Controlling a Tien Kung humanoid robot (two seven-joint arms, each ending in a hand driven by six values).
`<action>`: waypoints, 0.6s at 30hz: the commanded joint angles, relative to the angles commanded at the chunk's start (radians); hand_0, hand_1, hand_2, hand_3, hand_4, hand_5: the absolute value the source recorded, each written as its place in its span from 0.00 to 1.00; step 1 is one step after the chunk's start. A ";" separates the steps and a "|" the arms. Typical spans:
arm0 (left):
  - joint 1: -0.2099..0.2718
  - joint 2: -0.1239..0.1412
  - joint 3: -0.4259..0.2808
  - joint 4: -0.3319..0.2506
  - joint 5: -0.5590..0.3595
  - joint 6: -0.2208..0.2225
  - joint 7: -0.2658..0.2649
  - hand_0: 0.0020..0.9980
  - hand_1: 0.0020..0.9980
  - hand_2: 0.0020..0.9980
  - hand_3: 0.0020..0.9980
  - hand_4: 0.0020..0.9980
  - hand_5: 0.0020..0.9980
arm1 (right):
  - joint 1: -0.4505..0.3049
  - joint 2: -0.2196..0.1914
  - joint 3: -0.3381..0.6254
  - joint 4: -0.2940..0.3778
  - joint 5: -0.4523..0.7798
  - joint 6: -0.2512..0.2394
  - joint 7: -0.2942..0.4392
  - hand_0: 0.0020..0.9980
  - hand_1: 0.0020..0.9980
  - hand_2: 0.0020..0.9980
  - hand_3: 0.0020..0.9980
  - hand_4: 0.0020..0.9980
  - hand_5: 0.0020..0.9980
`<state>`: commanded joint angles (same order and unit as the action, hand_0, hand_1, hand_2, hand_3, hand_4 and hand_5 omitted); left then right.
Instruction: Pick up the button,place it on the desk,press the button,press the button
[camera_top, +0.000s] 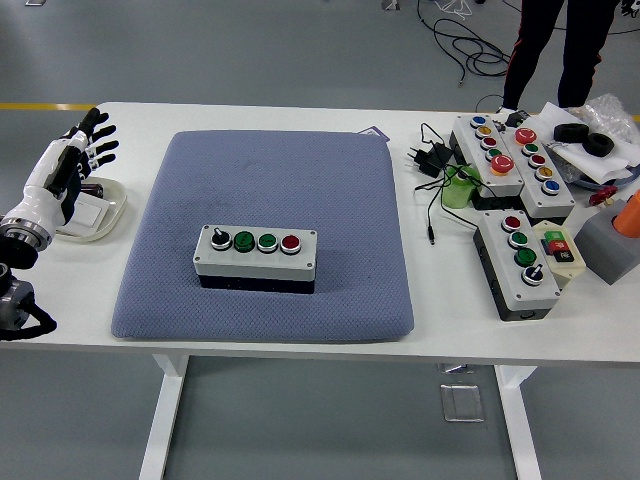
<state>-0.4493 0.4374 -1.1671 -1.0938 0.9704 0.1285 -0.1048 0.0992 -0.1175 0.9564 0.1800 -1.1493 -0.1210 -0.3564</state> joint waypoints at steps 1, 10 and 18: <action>0.002 0.000 -0.003 0.000 0.031 0.000 -0.001 0.84 0.85 0.90 0.90 0.90 0.94 | 0.000 0.000 0.001 0.000 0.000 0.000 0.000 0.63 0.55 0.63 0.57 0.31 0.26; 0.004 0.000 -0.019 -0.012 0.219 0.056 0.047 0.83 0.85 0.89 0.91 0.95 0.60 | -0.002 0.003 0.009 0.000 -0.011 0.002 -0.002 0.63 0.55 0.63 0.57 0.31 0.26; 0.008 -0.001 -0.015 -0.011 0.273 0.063 0.055 0.82 0.84 0.86 0.87 0.92 0.48 | -0.004 0.005 0.010 0.000 -0.019 0.004 -0.004 0.63 0.55 0.63 0.57 0.31 0.26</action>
<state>-0.4414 0.4363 -1.1824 -1.1043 1.2435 0.1920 -0.0503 0.0947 -0.1129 0.9665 0.1800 -1.1681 -0.1168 -0.3606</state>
